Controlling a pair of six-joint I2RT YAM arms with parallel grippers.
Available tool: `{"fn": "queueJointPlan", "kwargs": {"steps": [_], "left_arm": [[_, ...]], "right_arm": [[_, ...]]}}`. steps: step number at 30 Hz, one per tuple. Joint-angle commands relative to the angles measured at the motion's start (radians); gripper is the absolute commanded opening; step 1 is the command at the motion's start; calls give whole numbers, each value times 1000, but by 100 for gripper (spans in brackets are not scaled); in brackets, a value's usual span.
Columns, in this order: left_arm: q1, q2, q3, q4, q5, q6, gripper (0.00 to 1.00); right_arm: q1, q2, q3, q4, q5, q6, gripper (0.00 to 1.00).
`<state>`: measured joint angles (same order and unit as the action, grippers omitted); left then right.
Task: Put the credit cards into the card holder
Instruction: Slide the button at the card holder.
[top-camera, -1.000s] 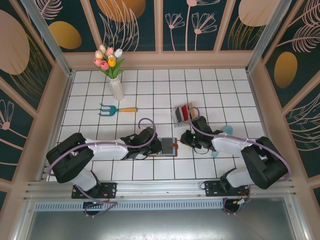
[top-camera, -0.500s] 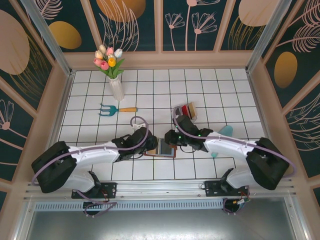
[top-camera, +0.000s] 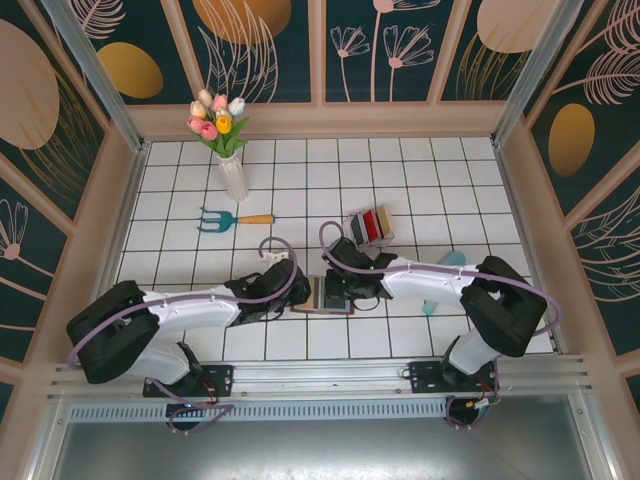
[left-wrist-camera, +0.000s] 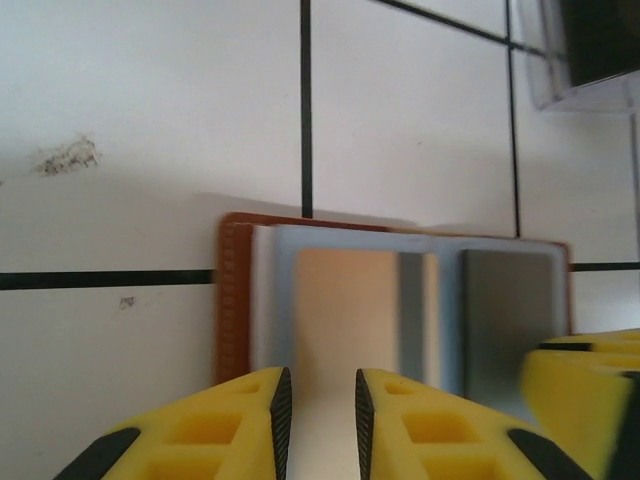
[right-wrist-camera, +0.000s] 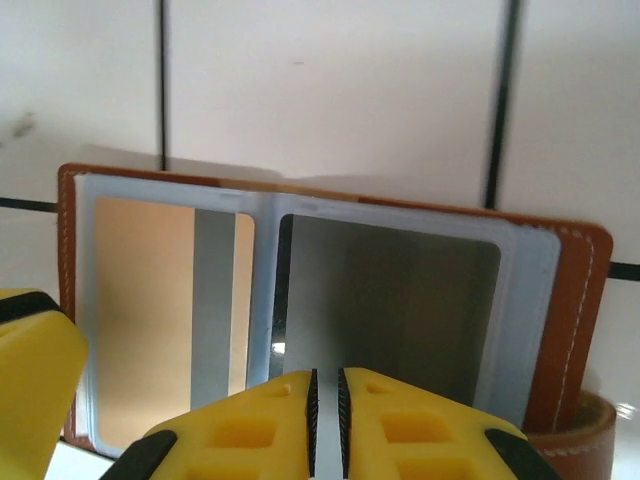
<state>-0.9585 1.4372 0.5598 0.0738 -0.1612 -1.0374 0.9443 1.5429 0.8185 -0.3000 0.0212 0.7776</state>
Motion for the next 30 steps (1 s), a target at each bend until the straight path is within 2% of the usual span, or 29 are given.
{"fn": "queueJointPlan", "kwargs": {"steps": [1,8,19,30], "left_arm": [[-1,44,32,10,17,26,25],[-2,105,30,14,37,27,22],[-2,116,23,14,48,24,22],[-2,129,29,17,57,29,22]], "right_arm": [[2,-74,-8,-109,86,31,18],[-12,-124,-55,-179,144,66,18],[-83,-189,-97,-258,222,78,19],[-197,-157,-152,-212,207,21,19]]}}
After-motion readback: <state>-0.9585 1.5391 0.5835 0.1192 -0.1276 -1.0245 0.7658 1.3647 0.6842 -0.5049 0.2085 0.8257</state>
